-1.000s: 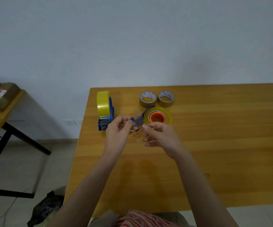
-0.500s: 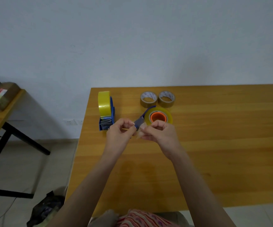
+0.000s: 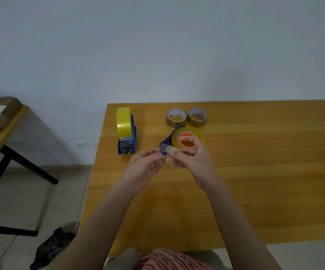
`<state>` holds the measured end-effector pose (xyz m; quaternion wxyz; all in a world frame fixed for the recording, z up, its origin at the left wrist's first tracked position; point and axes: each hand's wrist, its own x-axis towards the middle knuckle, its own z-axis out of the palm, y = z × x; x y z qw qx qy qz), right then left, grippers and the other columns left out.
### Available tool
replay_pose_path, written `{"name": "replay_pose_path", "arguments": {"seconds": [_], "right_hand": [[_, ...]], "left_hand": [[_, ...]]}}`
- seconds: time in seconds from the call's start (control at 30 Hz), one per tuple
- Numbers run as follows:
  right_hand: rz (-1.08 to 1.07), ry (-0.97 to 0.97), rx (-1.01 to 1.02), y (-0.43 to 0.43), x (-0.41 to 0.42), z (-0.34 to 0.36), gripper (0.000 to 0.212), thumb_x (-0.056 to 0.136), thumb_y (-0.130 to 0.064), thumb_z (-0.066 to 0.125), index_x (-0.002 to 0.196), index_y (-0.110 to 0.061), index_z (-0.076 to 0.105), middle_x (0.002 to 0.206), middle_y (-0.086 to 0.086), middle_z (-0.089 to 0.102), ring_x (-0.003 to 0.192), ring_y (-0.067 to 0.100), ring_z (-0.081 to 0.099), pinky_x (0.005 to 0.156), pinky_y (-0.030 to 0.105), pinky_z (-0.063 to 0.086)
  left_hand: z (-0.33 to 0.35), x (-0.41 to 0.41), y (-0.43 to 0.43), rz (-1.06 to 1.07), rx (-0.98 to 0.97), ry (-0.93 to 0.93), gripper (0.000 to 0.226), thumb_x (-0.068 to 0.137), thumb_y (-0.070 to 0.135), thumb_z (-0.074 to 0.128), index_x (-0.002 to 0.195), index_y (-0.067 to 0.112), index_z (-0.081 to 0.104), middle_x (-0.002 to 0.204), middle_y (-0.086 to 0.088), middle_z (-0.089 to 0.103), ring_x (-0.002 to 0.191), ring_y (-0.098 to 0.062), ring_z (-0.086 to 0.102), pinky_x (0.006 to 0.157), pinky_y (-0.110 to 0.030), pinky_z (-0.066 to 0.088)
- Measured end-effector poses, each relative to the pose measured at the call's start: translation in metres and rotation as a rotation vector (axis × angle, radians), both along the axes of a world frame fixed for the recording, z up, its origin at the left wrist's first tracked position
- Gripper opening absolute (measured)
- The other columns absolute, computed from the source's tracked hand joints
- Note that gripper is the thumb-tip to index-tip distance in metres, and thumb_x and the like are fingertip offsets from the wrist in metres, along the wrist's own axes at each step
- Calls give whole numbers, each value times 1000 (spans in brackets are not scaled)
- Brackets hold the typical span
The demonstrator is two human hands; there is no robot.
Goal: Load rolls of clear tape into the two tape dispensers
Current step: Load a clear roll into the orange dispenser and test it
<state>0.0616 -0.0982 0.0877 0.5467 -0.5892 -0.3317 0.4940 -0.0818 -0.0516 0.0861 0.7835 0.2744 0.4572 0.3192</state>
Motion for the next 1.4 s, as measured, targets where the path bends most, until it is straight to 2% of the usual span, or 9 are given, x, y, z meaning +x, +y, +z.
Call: {"name": "replay_pose_path", "arguments": {"seconds": [0.2,0.3,0.47,0.7,0.83,0.93,1.17,1.33,1.4], "right_hand": [[-65,104,-11,0,0,0,35,77,-1,74,102,-18,57,86,5,74,79,18,71,70,35,59],[-77,99,-24,1,1,-2,32,77,-2,75,101,-17,59,85,4,74,77,12,71,69,30,58],[-76,142,-9,-1,1,-5,31,76,-6,76,101,-15,59,94,10,74,86,20,72,76,34,58],[-65,137,30,-2,-2,-7,30,74,-5,77,99,-13,61,91,6,75,85,17,72,73,30,59],[-65,-7,-36,1,-6,-16,32,74,-8,79,102,-8,66,93,8,70,79,13,68,62,21,56],[101,-120,-125,3,-9,-29,33,80,-17,74,111,-8,68,102,6,68,87,12,65,64,19,54],[244,-528,-302,1,-34,-87,20,83,-25,72,83,-5,75,55,-8,57,47,0,54,50,10,43],[199,-515,-428,-11,-46,-126,16,80,-21,76,81,-5,78,39,-19,54,45,1,56,59,28,54],[204,-506,-462,-15,-44,-132,14,81,-18,75,87,-5,77,35,-19,53,39,-5,55,49,16,51]], "left_hand": [[-5,0,0,38,258,245,34,81,1,67,112,8,55,94,-9,65,81,-16,60,74,-25,52],[-10,-1,-3,71,602,579,30,81,11,70,108,15,57,106,3,65,99,-9,61,85,-24,49],[-7,-1,-11,-3,1150,636,21,83,12,67,104,17,67,100,9,69,99,-1,60,82,-12,48],[-14,-2,-13,27,779,411,29,78,8,72,105,12,63,95,1,72,90,-10,68,80,-24,55],[-18,-4,-13,47,669,399,25,77,4,72,99,10,62,84,2,72,75,1,67,66,-10,50],[-29,-12,-11,0,592,470,22,77,3,73,92,12,60,78,4,71,70,3,65,62,-4,46],[-88,-37,-18,-265,418,700,19,78,6,71,87,10,55,81,-6,67,84,-20,64,74,-26,50],[-121,-49,-26,-391,452,861,13,78,17,74,82,16,61,80,-1,65,82,-16,64,65,-18,46],[-125,-49,-27,-469,504,920,11,79,19,72,83,19,61,84,0,66,87,-16,64,73,-23,47]]}}
